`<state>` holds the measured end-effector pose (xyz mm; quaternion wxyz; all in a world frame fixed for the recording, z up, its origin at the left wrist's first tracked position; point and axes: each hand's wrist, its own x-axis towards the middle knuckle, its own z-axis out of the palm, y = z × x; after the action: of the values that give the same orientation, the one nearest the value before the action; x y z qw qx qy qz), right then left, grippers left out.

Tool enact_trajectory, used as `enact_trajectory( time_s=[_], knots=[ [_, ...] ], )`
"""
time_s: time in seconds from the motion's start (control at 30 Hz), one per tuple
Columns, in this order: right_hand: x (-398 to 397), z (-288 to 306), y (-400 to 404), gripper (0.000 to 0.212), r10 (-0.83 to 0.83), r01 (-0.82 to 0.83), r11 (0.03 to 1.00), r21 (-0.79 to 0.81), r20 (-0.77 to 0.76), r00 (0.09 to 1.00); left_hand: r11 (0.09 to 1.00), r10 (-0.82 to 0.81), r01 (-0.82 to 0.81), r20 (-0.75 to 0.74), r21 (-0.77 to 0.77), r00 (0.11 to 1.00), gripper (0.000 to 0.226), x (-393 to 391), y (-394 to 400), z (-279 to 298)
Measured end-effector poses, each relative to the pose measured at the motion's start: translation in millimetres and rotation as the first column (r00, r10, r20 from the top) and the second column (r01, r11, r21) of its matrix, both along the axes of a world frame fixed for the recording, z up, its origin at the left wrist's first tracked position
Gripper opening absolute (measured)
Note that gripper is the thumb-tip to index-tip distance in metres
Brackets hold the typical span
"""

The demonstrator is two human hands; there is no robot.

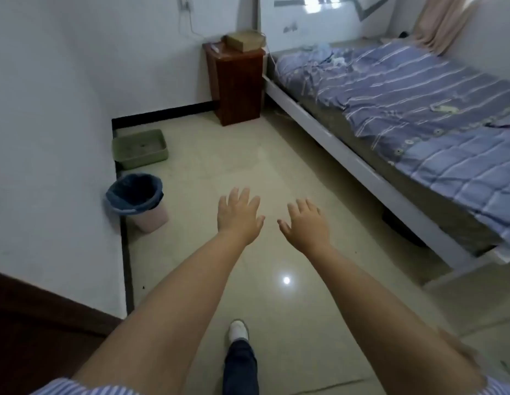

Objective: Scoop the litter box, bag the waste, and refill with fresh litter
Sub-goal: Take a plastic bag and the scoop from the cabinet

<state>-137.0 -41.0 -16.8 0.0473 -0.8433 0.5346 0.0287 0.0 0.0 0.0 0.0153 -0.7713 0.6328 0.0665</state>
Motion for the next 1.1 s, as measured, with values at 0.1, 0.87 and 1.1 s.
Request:
enact_trajectory(
  time_s=[0.1,0.87,1.1],
  knots=[
    [38.6,-4.7,-72.8,0.047,-0.012,0.013,1.000,-0.011,0.034,0.999,0.998,0.067,-0.066,-0.034,0.019,0.997,0.053,46.1,-62.9,-8.7],
    [355.3,10.5,-673.9,0.049,0.047,-0.050,0.998,0.036,0.084,0.995,0.969,0.245,-0.245,-0.008,0.013,0.969,0.049,385.7,-630.0,4.2],
    [439.9,1.5,-853.0,0.051,0.065,-0.068,0.997,0.043,0.068,0.996,0.960,0.279,-0.280,-0.045,0.002,0.959,0.054,471.7,-808.5,-10.5]
  ],
)
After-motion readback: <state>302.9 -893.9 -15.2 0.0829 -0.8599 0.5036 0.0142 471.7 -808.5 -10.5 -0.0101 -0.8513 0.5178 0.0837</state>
